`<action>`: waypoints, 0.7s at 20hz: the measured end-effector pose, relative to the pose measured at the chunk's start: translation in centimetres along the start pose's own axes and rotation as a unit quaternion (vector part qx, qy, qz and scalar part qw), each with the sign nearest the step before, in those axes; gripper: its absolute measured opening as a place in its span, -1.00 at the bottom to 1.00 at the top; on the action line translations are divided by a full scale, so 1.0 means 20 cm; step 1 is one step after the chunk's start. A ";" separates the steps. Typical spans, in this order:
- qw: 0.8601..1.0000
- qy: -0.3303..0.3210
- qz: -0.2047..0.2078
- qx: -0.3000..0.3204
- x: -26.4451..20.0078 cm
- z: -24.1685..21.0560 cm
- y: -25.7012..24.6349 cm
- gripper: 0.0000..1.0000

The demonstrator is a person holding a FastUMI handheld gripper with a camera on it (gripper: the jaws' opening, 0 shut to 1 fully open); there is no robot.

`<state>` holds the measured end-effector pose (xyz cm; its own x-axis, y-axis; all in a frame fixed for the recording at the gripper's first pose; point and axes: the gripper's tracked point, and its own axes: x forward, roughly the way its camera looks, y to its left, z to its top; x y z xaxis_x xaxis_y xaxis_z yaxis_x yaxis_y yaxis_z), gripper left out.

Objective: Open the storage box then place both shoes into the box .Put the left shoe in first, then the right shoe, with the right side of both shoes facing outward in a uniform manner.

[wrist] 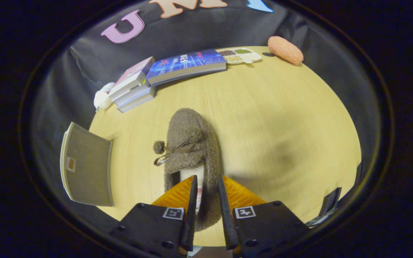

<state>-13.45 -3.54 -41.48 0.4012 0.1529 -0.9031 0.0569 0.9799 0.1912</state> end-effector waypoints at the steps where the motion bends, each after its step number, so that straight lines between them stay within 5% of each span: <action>1: 1.000 0.009 -0.004 -0.003 0.02 -0.01 -0.01 -0.25; 8: 0.999 0.036 0.000 0.003 0.07 -0.01 -0.02 -0.44; 10: 0.999 0.043 -0.002 0.021 0.07 -0.02 -0.03 -0.92; 14: 0.998 0.032 -0.005 0.060 0.03 0.00 0.00 -0.93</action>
<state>-13.28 -3.50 -42.03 0.3403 0.1557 -0.9273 0.1709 0.9595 0.2239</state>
